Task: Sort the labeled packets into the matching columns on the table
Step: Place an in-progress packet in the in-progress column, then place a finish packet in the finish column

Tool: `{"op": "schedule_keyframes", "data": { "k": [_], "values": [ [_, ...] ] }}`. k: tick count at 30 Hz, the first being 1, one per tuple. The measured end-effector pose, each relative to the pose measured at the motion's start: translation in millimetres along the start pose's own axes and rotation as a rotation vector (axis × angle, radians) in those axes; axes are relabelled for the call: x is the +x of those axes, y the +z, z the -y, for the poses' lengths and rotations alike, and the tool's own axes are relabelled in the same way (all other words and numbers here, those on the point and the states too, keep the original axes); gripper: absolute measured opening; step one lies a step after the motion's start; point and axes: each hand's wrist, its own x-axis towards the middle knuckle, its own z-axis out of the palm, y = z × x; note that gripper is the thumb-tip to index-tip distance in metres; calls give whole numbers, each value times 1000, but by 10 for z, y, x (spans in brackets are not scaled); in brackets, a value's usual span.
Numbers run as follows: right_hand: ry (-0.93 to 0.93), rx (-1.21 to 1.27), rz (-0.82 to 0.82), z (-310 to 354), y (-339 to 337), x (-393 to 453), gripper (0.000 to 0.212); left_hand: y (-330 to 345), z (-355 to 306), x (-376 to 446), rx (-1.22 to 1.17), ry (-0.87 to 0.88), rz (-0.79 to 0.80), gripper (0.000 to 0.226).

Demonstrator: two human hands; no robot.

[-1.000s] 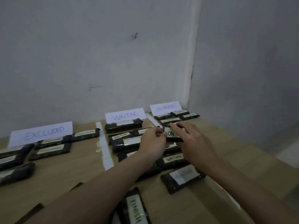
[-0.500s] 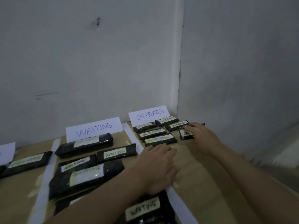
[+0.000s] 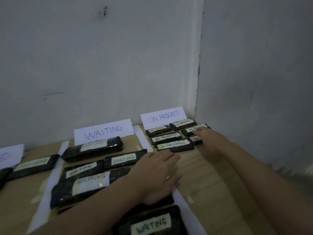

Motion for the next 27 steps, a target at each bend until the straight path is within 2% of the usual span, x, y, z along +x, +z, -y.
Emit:
{"op": "schedule_keyframes", "data": {
  "k": [4,13,20,27],
  "values": [
    [-96,38,-143,420,-156,-400,59,-247,135,-430,35,-51,-13,57],
    [-414,160,-347,1800,-476,-1274,41,-771,393,-1843,121,-191,-89,43],
    [-564,183,-354,2777,-592,-1927,43,-965,429,-2930,118,-303,-98,42],
    [-636,201,-298,3452,-440,-2438,41,-958,479,-3723,83,-352,-107,41]
  ]
}}
